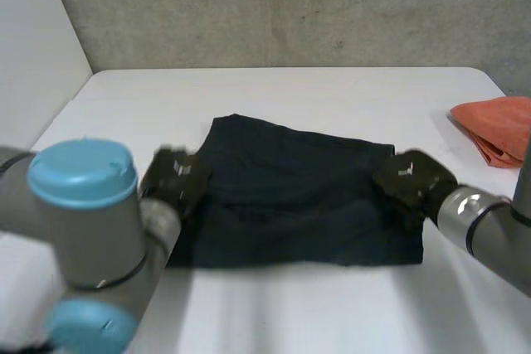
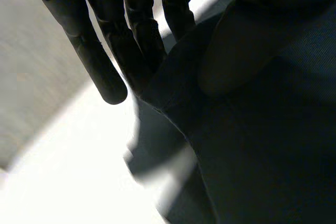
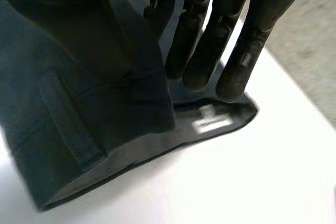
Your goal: Fold the laundry.
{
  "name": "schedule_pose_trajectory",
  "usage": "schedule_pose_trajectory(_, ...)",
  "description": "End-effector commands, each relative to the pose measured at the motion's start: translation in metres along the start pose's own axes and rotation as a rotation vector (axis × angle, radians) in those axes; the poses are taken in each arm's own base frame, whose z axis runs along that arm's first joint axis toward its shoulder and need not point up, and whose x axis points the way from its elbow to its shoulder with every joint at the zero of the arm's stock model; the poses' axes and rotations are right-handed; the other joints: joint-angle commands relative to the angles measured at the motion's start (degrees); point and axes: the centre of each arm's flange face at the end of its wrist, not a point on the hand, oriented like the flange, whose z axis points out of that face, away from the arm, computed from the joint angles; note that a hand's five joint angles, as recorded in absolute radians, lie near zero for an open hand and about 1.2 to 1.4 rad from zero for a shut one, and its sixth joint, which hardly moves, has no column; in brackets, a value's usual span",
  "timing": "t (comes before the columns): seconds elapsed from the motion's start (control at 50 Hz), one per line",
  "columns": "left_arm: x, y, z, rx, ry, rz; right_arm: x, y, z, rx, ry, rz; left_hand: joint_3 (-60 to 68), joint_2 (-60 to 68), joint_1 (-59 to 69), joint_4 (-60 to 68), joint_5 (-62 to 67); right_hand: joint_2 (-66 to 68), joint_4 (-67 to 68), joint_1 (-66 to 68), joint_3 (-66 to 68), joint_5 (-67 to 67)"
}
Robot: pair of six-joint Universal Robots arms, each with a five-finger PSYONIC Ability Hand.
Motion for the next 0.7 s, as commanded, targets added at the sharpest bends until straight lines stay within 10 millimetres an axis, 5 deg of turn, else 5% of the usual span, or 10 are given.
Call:
schedule_pose_trajectory(0.02,0.002,-0.042,0.085,0.265,-0.153,0.071,0.041,-0.015,0.055,0.101,0.192,-0.002,12.03,11.55,15.03,11.58,14.96,12.64,12.03,23.91,11.25,14.18)
schedule_pose_trajectory(0.16,0.014,-0.041,0.148,0.354,-0.229,0.127,0.064,-0.012,0.109,0.158,0.296,-0.021,12.03,11.55,15.03,11.58,14.96,12.64,12.03,23.91,11.25,14.18)
schedule_pose_trajectory(0.28,0.028,-0.027,0.177,0.37,-0.239,0.116,0.081,-0.001,0.152,0.193,0.44,-0.031,12.03,11.55,15.03,11.58,14.96,12.64,12.03,23.91,11.25,14.18)
schedule_pose_trajectory(0.3,0.031,-0.025,0.179,0.369,-0.235,0.115,0.081,0.001,0.157,0.195,0.449,-0.036,-2.77,-3.25,0.23,-3.22,0.16,4.54,3.93,15.81,3.15,6.08)
schedule_pose_trajectory(0.32,0.034,-0.023,0.18,0.368,-0.233,0.112,0.078,0.0,0.161,0.2,0.447,-0.038,-49.04,-49.53,-46.04,-49.5,-46.12,-51.33,-51.94,-40.06,-52.72,-49.79)
schedule_pose_trajectory(0.36,0.036,-0.022,0.179,0.363,-0.23,0.11,0.075,-0.004,0.163,0.215,0.435,-0.042,-54.3,-54.78,-51.3,-54.76,-51.38,-57.36,-57.97,-46.09,-58.75,-55.82)
schedule_pose_trajectory(0.44,0.047,-0.019,0.17,0.346,-0.194,0.067,0.074,-0.014,0.154,0.241,0.427,0.002,-57.97,-58.45,-54.97,-58.42,-55.04,-57.36,-57.97,-46.09,-58.75,-55.82)
schedule_pose_trajectory(0.5,0.035,-0.037,0.15,0.357,-0.183,-0.009,0.081,-0.026,0.128,0.249,0.421,0.08,-57.97,-58.45,-54.97,-58.42,-55.04,-57.36,-57.97,-46.09,-58.75,-55.82)
schedule_pose_trajectory(0.58,0.013,-0.052,0.116,0.361,-0.149,-0.114,0.082,-0.054,0.069,0.261,0.388,0.156,-57.97,-58.45,-54.97,-58.42,-55.04,-57.36,-57.97,-46.09,-58.75,-55.82)
schedule_pose_trajectory(0.7,-0.005,-0.06,0.077,0.367,-0.1,-0.162,0.042,-0.007,0.05,0.015,0.166,0.231,-57.97,-58.45,-54.97,-58.42,-55.04,-57.36,-57.97,-46.09,-58.75,-55.82)
